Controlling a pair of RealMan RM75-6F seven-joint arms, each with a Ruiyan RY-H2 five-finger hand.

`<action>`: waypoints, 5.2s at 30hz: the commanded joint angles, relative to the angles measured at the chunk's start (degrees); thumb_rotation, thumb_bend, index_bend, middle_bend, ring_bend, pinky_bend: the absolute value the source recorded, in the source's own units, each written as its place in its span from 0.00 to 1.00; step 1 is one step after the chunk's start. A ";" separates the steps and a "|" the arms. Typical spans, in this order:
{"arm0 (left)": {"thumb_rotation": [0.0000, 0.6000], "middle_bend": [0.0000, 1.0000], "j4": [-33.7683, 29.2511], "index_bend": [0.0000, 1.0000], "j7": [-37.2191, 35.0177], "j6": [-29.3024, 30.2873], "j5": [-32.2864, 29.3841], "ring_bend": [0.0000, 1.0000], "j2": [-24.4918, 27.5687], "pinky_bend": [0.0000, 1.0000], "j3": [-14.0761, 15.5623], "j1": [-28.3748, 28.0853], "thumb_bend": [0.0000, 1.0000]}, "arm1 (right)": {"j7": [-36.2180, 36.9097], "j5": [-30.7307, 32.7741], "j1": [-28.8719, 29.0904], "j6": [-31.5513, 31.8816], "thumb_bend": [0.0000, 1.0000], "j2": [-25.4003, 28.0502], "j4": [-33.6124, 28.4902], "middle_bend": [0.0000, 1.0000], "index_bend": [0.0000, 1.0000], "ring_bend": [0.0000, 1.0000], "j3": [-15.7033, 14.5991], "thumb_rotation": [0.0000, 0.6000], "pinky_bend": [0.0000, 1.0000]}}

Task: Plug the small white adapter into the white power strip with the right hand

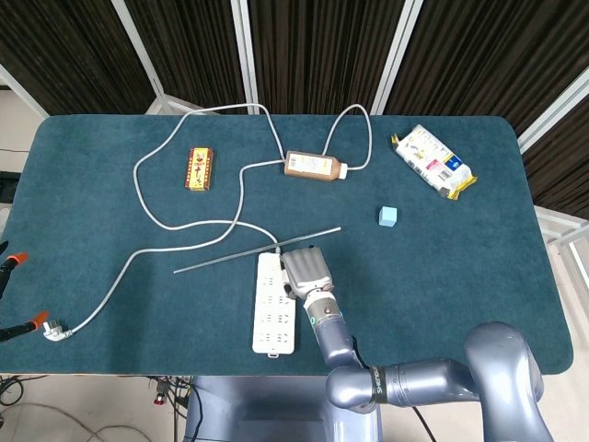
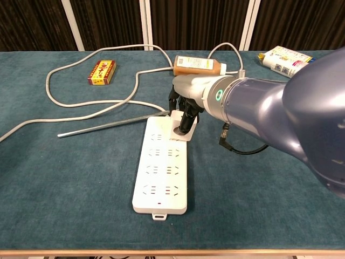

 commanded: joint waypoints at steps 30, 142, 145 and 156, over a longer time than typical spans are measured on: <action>1.00 0.00 0.03 0.20 -0.66 -0.22 -0.22 0.00 0.32 0.00 -0.08 -0.02 0.09 | -1.87 -0.45 1.28 -0.92 0.51 -3.39 2.78 0.54 0.67 0.56 -0.82 1.00 0.33; 1.00 0.00 -0.27 0.20 -0.47 0.99 -0.17 0.00 0.36 0.00 -0.21 0.53 0.09 | 4.18 -6.32 -6.87 1.63 0.39 22.94 -23.97 0.19 0.15 0.16 -0.64 1.00 0.23; 1.00 0.00 -0.18 0.20 -1.12 1.31 -0.56 0.00 0.56 0.00 -0.51 0.72 0.09 | 10.22 -14.58 -12.89 3.09 0.39 29.45 -28.88 0.16 0.10 0.15 -2.72 1.00 0.20; 1.00 0.00 -0.40 0.17 0.05 1.86 0.80 0.00 -0.17 0.00 -0.04 0.77 0.09 | 34.91 -62.11 -39.81 19.14 0.39 39.21 -17.88 0.15 0.09 0.15 -22.85 1.00 0.19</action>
